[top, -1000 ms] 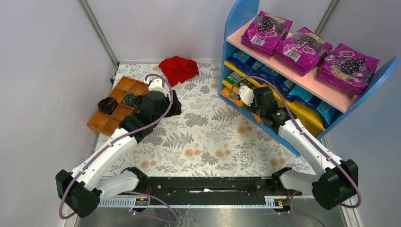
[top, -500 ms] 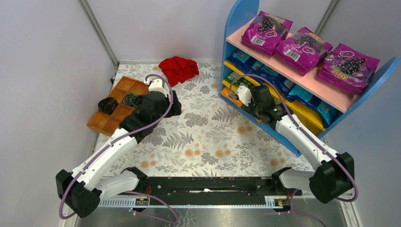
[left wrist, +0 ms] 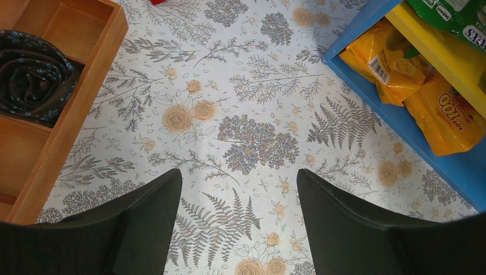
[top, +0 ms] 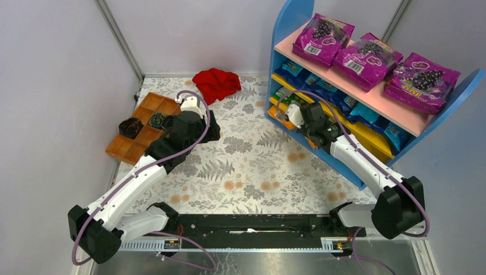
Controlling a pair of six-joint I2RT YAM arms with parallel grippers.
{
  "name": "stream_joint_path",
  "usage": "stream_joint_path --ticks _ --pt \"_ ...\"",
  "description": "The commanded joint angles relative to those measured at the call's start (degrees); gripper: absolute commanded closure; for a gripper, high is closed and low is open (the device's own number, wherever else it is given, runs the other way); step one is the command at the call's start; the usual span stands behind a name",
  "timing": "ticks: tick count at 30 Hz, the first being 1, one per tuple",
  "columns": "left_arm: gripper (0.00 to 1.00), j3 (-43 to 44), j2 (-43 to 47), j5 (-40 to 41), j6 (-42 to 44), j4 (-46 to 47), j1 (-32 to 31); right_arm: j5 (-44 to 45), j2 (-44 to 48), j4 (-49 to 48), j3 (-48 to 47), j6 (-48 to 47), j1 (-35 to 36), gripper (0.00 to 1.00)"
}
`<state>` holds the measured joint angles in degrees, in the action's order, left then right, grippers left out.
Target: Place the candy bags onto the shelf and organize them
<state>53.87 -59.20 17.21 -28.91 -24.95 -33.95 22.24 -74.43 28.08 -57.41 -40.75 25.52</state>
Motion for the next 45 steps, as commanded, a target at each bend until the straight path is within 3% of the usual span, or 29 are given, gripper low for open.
stream_joint_path --ticks 1,5,10,13,16,19,20,24,30,34,40,45 --pt "0.21 -0.1 1.0 0.1 0.3 1.8 -0.2 5.8 -1.0 -3.1 -2.3 -1.2 -0.1 0.94" --pt "0.21 -0.1 0.8 0.0 0.2 2.0 -0.2 6.8 -1.5 -6.0 -2.1 -2.4 -0.1 0.98" --pt "0.21 -0.2 0.8 0.1 0.2 2.0 0.0 6.3 -2.0 -7.3 -2.5 -0.8 -0.1 0.75" --pt "0.20 -0.3 0.8 0.0 0.3 2.0 0.4 -0.2 0.0 -3.8 -4.3 3.1 -0.1 0.69" --pt "0.14 -0.5 1.4 -1.2 0.8 3.0 1.0 -10.5 7.1 -2.0 -2.8 7.5 1.2 0.50" --pt "0.09 -2.3 3.4 -4.1 1.9 6.3 1.2 -19.3 14.6 -1.8 -1.1 13.2 2.7 0.03" --pt "0.05 -2.9 4.3 -5.2 2.1 7.6 1.2 -22.8 16.8 -1.5 -1.0 15.3 2.8 0.01" --pt "0.01 -3.4 7.0 -9.2 2.7 11.5 1.2 -30.4 25.5 -2.1 -1.8 23.7 2.9 0.00" --pt "0.01 1.3 10.3 -12.3 4.3 14.7 1.2 -26.0 39.2 -10.2 -2.5 43.8 2.9 0.00" --pt "0.01 7.7 10.8 -14.1 6.2 15.6 1.2 -27.4 42.4 -9.2 -7.2 47.4 2.9 0.00" --pt "0.01 19.8 10.4 -16.7 9.5 15.6 1.1 -13.8 44.2 -2.5 -15.5 51.2 2.9 0.00" --pt "0.01 26.7 11.1 -16.0 12.3 16.1 1.2 -9.8 49.6 -3.8 -15.8 49.8 2.9 0.00"
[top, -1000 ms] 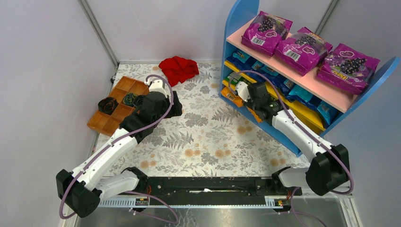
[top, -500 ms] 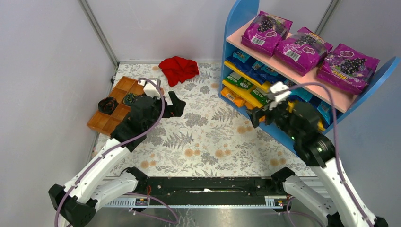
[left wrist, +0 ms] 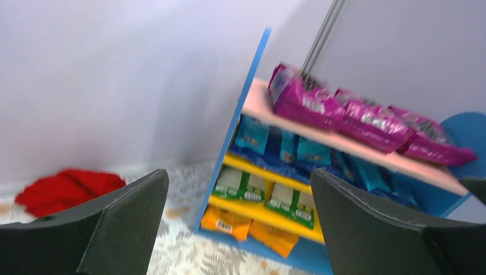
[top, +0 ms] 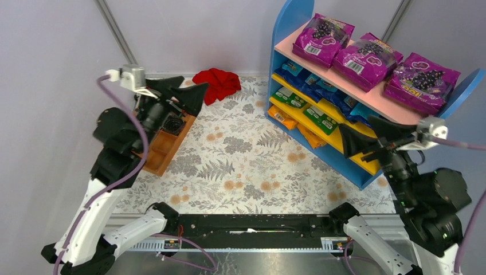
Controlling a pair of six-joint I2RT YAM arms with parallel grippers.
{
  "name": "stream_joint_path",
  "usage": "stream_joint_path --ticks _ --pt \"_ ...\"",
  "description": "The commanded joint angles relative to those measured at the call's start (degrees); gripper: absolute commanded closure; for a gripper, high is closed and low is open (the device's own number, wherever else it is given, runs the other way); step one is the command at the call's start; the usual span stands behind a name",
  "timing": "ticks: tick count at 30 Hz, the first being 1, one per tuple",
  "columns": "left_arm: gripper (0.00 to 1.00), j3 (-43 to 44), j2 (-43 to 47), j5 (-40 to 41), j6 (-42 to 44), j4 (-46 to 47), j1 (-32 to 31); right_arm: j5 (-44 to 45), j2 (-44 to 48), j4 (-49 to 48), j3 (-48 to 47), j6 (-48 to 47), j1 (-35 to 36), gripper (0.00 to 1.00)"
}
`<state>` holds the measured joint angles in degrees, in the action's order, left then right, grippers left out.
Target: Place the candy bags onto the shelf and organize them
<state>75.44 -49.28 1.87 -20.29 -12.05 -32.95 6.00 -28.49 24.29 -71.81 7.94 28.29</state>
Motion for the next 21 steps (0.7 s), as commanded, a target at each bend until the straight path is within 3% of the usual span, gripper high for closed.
stream_joint_path --ticks 1,9,21 --pt "0.01 5.9 1.6 -0.6 4.0 3.8 0.2 7.6 4.4 -0.1 -1.7 1.2 0.2 0.00" --pt "0.01 9.0 4.4 1.5 7.1 5.5 0.2 12.1 5.5 2.7 -6.9 2.1 0.2 0.00" --pt "0.01 8.6 6.5 3.6 9.0 5.3 0.2 15.5 6.1 1.2 -6.0 5.3 0.1 0.00"
